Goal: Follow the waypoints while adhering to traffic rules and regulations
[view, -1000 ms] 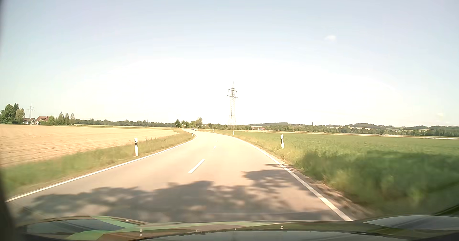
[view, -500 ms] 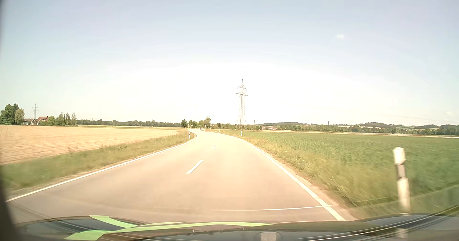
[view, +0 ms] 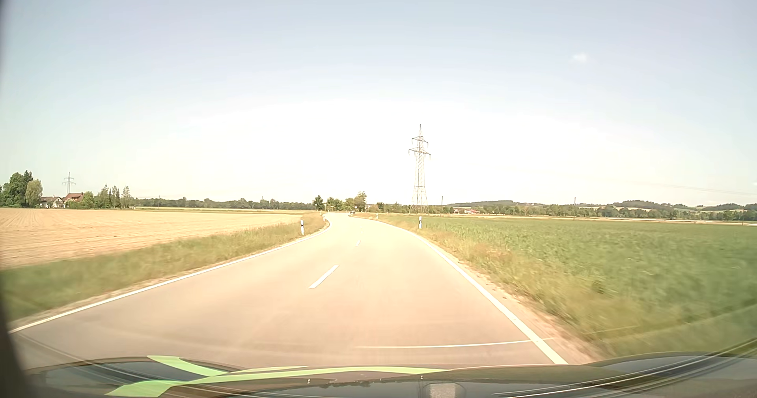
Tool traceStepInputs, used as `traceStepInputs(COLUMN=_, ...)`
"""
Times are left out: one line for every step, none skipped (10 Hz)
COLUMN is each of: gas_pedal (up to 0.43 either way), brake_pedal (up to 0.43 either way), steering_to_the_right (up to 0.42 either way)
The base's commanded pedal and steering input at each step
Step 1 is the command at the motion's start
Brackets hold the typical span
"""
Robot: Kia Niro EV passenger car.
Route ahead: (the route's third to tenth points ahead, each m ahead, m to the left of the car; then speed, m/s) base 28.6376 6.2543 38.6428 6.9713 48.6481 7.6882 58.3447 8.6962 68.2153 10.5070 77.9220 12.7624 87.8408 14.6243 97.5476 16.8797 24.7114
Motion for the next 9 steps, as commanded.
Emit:
traceStepInputs(gas_pedal=0.177, brake_pedal=0.0, steering_to_the_right=-0.023)
traceStepInputs(gas_pedal=0.177, brake_pedal=0.0, steering_to_the_right=-0.022)
traceStepInputs(gas_pedal=0.169, brake_pedal=0.0, steering_to_the_right=-0.022)
traceStepInputs(gas_pedal=0.157, brake_pedal=0.0, steering_to_the_right=-0.021)
traceStepInputs(gas_pedal=0.157, brake_pedal=0.0, steering_to_the_right=-0.021)
traceStepInputs(gas_pedal=0.157, brake_pedal=0.0, steering_to_the_right=-0.02)
traceStepInputs(gas_pedal=0.157, brake_pedal=0.0, steering_to_the_right=-0.02)
traceStepInputs(gas_pedal=0.169, brake_pedal=0.0, steering_to_the_right=-0.019)
traceStepInputs(gas_pedal=0.169, brake_pedal=0.0, steering_to_the_right=-0.019)
